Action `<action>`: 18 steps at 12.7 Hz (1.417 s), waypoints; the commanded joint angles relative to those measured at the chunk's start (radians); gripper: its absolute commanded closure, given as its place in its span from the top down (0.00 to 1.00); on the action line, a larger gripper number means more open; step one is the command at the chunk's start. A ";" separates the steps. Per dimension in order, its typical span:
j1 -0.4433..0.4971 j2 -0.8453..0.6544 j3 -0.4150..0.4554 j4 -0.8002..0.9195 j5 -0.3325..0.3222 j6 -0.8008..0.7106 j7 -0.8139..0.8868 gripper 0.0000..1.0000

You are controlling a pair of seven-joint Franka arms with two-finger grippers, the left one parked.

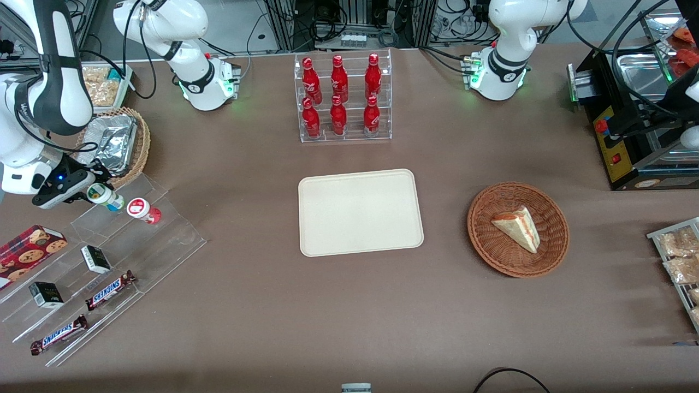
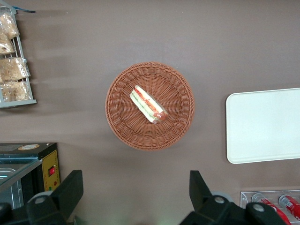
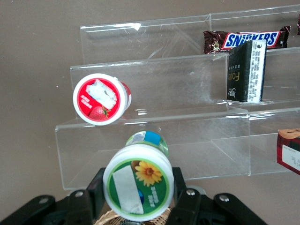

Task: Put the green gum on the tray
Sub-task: 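Close the right gripper on the green gum tub's lid, then lift the gum tub and carry it over the cream tray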

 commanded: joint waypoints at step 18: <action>0.653 0.169 0.005 0.585 0.105 -0.520 0.996 0.00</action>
